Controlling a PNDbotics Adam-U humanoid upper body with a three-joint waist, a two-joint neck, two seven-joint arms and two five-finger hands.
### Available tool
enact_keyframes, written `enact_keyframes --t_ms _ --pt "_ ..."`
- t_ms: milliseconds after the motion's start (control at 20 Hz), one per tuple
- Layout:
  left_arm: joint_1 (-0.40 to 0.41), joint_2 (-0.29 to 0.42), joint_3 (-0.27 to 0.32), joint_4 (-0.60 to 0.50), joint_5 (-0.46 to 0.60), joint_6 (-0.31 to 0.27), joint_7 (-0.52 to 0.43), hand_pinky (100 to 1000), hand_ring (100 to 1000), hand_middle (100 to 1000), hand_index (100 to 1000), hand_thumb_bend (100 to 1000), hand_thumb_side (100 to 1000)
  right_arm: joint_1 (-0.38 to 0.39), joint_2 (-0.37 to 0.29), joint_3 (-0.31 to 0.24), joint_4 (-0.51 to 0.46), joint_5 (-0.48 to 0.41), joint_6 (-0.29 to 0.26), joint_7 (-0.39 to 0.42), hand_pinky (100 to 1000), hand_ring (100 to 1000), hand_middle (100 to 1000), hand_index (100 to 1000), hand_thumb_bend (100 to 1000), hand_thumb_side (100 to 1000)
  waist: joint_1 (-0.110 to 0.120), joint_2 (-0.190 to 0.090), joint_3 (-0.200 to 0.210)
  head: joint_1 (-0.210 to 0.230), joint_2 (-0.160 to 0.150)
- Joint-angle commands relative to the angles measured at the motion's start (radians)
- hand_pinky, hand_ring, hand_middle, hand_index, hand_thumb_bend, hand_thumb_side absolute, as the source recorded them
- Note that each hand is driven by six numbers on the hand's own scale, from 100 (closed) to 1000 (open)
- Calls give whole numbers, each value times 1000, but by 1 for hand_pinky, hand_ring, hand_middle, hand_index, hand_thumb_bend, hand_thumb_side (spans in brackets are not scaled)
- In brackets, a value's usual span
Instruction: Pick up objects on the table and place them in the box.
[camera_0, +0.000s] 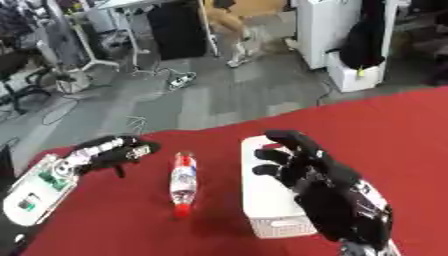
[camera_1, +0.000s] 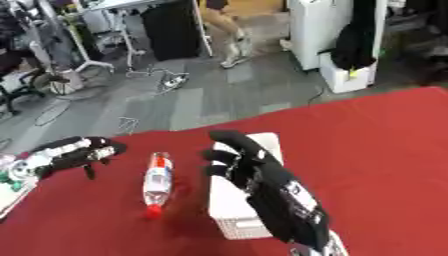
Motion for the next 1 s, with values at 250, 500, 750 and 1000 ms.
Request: enact_keyframes --t_ms 250,500,750,1000 --pt "-41 -38 52 71 -42 -18 14 510 781 788 903 376 930 -7 -3 7 -18 -8 5 8 872 919 983 1000 100 1000 -2 -13 -9 14 -12" --pt "-49 -66 67 104 -55 -28 16 504 780 785 901 369 940 -8 -3 9 -20 -9 9 12 873 920 984 1000 100 1000 0 -9 -19 16 -12" --pt "-58 -88 77 125 -66 -32 21 504 780 785 901 365 945 -8 -3 11 -21 -9 12 16 874 921 985 1000 100 1000 2 -7 -29 20 -10" --pt "-62 -107 83 145 -88 -43 23 507 780 785 901 364 954 -9 -3 12 -22 -10 14 18 874 921 985 1000 100 1000 3 -5 -38 25 -10"
